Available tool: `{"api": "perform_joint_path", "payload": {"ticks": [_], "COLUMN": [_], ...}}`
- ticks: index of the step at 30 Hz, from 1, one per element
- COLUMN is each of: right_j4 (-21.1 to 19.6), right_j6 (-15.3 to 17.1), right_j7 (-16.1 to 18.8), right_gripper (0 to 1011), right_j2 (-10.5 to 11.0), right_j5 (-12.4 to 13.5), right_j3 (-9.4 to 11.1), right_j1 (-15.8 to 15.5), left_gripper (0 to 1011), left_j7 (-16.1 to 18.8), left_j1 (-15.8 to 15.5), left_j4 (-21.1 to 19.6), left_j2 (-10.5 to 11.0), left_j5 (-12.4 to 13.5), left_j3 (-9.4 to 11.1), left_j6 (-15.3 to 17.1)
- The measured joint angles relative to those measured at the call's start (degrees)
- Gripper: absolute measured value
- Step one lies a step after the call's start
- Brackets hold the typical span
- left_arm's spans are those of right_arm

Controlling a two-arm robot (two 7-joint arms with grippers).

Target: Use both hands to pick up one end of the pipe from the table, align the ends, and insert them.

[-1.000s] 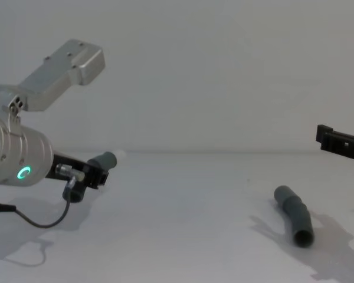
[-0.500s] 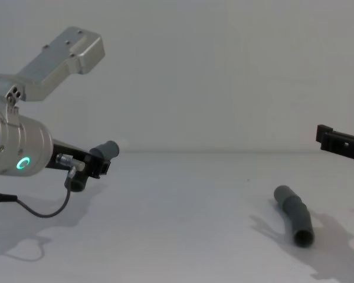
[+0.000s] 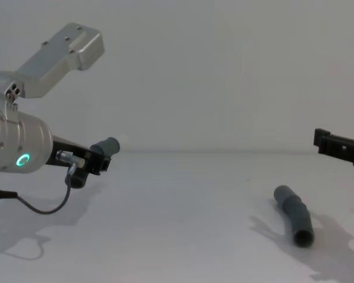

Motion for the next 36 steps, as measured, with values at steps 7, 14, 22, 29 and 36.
{"api": "perform_joint_path", "payload": {"ticks": [7,14,22,29,36], "right_j4": [-1.55,-3.35,-5.02,-5.32,-5.01], "right_j6": [4.86,11.99,20.81,25.52,29.05], "right_j7": [0.27,0.35,-1.01,-2.2,-2.94], "right_gripper": [1000,1000,1000,1000,1000], "right_j2": [0.74,1.51,1.13,-0.01,-1.26], "right_j5": [-0.19,-0.81,-1.95,-2.85,-3.45], "right_j3": [-0.58,-1.57,-2.87,-3.97,-4.7], "right_j1": [-0.09,0.21,1.71,3.44,5.19], "left_gripper": [329,329,329,329,329], "left_j7": [-0.06,-0.11,-0.13,-0.13,-0.13], "left_j1": [-0.03,-0.06,-0.07,-0.07,-0.06], "left_j4": [0.0,0.0,0.0,0.01,0.01], "left_j2": [0.03,0.04,0.04,0.04,0.04], "left_j5": [0.02,0.02,0.02,0.01,0.01], "left_j3": [-0.03,-0.02,-0.02,-0.02,-0.02], "left_j6": [-0.1,-0.14,-0.18,-0.2,-0.2]}}
